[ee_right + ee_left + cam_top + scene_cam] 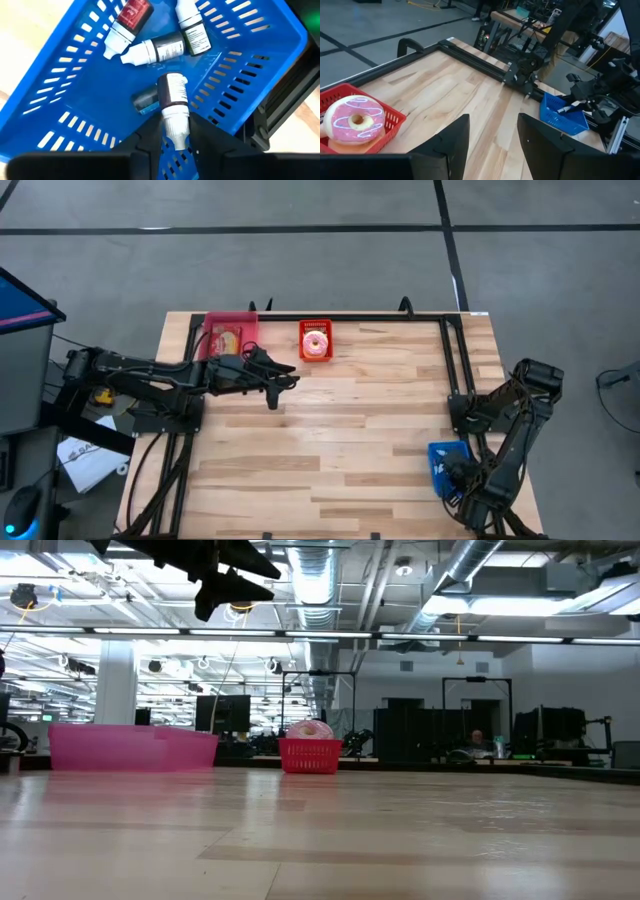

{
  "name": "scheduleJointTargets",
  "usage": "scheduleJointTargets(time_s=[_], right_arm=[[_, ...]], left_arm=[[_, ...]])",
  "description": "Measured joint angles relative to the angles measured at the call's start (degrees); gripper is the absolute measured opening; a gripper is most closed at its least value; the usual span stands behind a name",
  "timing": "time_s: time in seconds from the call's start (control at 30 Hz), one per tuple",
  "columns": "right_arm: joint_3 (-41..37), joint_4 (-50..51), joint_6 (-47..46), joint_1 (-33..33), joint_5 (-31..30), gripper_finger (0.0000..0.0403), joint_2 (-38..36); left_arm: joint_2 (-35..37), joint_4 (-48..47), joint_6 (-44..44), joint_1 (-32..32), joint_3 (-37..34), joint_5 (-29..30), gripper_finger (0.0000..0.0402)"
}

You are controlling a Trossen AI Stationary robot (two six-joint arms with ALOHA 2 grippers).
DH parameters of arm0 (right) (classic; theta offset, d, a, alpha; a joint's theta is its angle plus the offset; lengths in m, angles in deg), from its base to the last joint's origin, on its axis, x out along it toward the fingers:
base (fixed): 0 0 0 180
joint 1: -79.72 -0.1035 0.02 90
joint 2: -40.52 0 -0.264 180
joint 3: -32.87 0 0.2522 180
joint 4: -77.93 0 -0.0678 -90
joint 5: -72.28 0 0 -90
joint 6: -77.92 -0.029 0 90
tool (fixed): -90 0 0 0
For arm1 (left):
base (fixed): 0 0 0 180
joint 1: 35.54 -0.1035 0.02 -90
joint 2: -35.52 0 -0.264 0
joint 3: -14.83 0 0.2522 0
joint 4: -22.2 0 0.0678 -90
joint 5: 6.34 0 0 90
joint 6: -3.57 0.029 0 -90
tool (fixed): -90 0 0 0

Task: Pick & Place Food Item
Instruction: Put the red food coloring into the blue bin, then adjust the blue bin

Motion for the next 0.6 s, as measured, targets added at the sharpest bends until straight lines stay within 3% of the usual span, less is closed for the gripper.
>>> scheduleJointTargets(time_s=[0.43, 0.6], right_arm=[[0.1, 3.7, -0.6, 0.3, -0.3, 0.0145, -4.6], [0.1, 6.4, -1.9, 3.1, -8.8, 0.0138, -11.0]], left_arm=[[0.0, -0.2, 0.2, 0.0, 0.0, 0.0, 0.0163], [0.0, -0.3, 0.2, 0.0, 0.0, 0.0, 0.0163]])
